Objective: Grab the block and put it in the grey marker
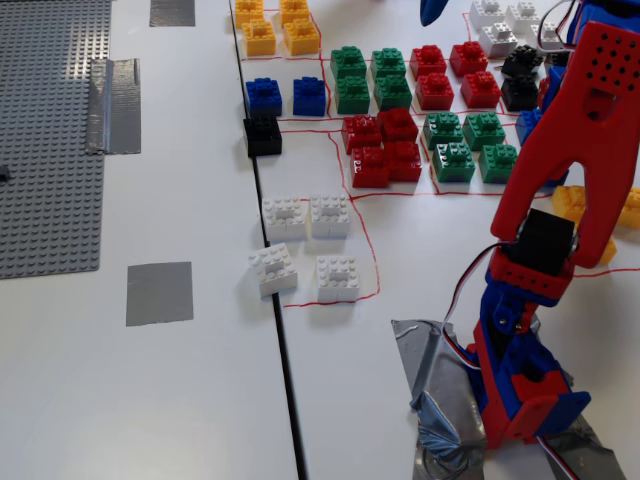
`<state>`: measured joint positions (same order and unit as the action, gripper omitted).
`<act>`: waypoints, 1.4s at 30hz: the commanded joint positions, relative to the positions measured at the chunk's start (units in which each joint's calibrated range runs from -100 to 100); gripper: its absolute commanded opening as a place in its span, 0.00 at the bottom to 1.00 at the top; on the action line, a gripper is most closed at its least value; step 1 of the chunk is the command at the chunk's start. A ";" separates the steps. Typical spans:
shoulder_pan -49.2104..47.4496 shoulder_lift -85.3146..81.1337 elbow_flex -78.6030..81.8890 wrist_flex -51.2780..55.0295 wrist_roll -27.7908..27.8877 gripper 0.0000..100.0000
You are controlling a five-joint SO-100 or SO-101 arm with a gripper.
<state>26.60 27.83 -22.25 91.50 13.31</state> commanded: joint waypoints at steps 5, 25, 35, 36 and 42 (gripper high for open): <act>-1.28 -7.94 -5.45 1.84 -0.63 0.00; -11.29 -33.27 -7.18 8.09 3.08 0.00; -36.41 -36.24 -4.72 8.17 0.05 0.00; -39.46 -36.16 -4.54 8.17 -0.83 0.00; -56.14 -35.09 -1.45 8.09 -8.40 0.00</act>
<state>-25.72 -2.71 -22.89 98.87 7.35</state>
